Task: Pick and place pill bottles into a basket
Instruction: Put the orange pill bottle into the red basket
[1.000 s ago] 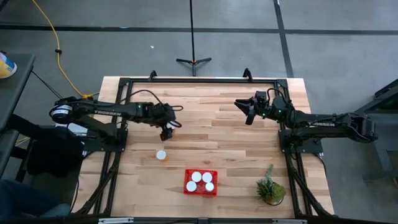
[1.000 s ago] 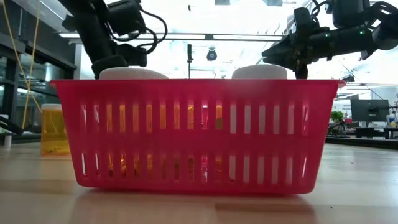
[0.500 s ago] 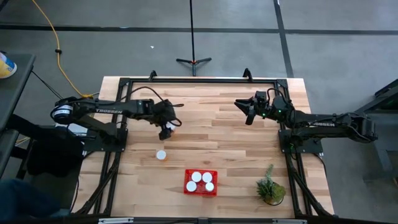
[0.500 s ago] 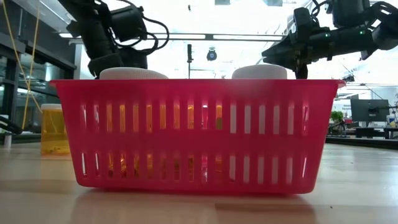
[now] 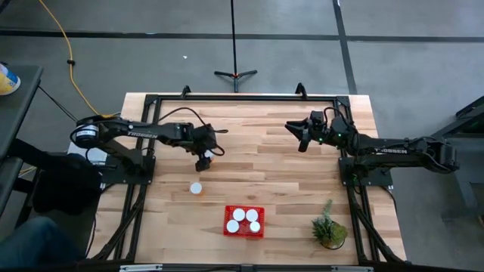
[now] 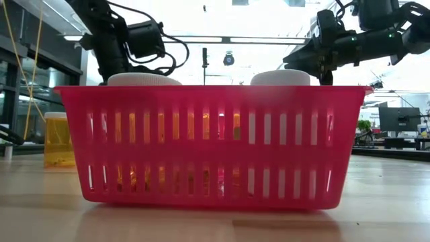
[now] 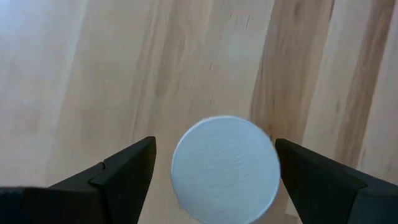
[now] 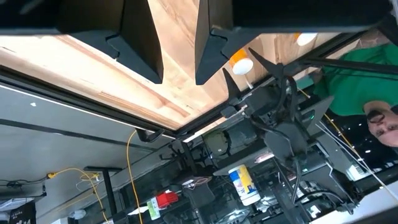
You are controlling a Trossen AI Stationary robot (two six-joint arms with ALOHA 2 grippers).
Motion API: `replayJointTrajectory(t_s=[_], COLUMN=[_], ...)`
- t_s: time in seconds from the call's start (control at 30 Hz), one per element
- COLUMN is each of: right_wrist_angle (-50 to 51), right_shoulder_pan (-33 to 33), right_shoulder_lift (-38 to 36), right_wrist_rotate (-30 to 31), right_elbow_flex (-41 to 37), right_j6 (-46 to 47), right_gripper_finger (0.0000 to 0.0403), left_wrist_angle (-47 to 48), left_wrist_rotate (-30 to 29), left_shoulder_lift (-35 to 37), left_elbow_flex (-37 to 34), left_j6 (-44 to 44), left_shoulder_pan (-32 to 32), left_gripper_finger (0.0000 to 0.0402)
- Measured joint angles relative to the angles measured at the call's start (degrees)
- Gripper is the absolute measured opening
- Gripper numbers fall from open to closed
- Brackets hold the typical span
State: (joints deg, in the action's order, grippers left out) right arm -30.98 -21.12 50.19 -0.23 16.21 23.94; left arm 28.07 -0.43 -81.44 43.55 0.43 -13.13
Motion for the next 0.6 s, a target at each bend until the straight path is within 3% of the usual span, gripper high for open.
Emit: replayJointTrajectory(t_s=[0.6], right_wrist_angle=[0.3], right_shoulder_pan=[0.0], right_shoulder_lift=[0.0], right_wrist_rotate=[0.0], right_elbow_flex=[0.0], right_j6=[-0.8], right_gripper_finger=[0.0085], left_wrist_angle=[-1.4], left_wrist_rotate=[-0.2], left_shoulder_lift=[-1.7], left_elbow_flex=[0.0], left_j6=[2.8], left_shoulder_pan=[0.0], left_gripper_finger=[0.0362])
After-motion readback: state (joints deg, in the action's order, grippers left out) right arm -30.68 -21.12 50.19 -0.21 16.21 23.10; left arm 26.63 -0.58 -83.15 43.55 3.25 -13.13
